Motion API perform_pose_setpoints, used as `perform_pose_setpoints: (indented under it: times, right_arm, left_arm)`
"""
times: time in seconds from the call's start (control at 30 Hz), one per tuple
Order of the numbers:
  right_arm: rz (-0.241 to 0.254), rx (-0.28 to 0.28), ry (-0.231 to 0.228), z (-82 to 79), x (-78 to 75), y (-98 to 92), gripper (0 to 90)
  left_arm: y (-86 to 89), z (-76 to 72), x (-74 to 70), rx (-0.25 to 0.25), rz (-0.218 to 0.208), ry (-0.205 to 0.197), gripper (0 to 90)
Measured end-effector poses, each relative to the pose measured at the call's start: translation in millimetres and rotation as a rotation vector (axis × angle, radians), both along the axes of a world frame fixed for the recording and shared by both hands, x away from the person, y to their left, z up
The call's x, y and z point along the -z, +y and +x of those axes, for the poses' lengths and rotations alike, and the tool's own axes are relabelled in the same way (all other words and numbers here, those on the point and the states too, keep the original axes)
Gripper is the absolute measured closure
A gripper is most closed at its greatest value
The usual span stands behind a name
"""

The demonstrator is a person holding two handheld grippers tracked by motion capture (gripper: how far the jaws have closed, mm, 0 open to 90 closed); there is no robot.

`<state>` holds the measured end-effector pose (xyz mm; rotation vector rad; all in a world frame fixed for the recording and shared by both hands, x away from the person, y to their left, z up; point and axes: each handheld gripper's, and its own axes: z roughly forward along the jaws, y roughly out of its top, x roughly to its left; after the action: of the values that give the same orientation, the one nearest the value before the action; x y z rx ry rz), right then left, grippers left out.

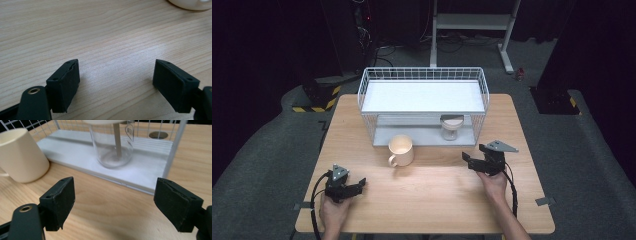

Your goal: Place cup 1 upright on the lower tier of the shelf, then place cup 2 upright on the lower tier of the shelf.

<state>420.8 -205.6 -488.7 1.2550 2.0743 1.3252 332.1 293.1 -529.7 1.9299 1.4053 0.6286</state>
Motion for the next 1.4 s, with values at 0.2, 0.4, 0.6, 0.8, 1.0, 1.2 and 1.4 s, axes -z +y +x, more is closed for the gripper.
perform_pose_setpoints:
  times: [0.2,0.4,0.6,0.8,1.0,1.2,1.4]
  right_arm:
    - [-0.037,-0.001,0.008,-13.8,6.4,-10.8,19.5]
    - [-0.097,-0.017,0.049,-27.4,17.6,-18.3,22.0]
    - [-0.130,-0.020,0.079,-36.0,24.9,-22.0,22.7]
    - [-0.211,-0.015,0.114,-42.6,32.8,-28.8,23.5]
    - [-0.270,-0.003,0.131,-44.0,34.8,-30.1,25.9]
    - [-0.272,-0.007,0.126,-45.4,34.8,-30.6,26.8]
    - [-0.273,-0.007,0.125,-43.1,34.9,-28.6,26.7]
  left_arm:
    - [0.2,0.0,-0.1,0.001,0.003,0.000,22.1]
    - [0.0,0.0,-0.1,-0.001,0.002,-0.001,22.3]
    - [0.1,0.1,-0.1,-0.002,-0.001,0.000,22.2]
    - [-0.3,0.8,-0.3,-0.006,0.000,0.002,21.2]
    - [-2.2,2.3,-0.4,-0.028,0.004,0.009,19.4]
    - [-2.9,2.9,-1.3,-0.035,0.008,0.015,19.3]
    - [-3.9,-3.1,-9.6,-0.035,-0.034,0.006,22.1]
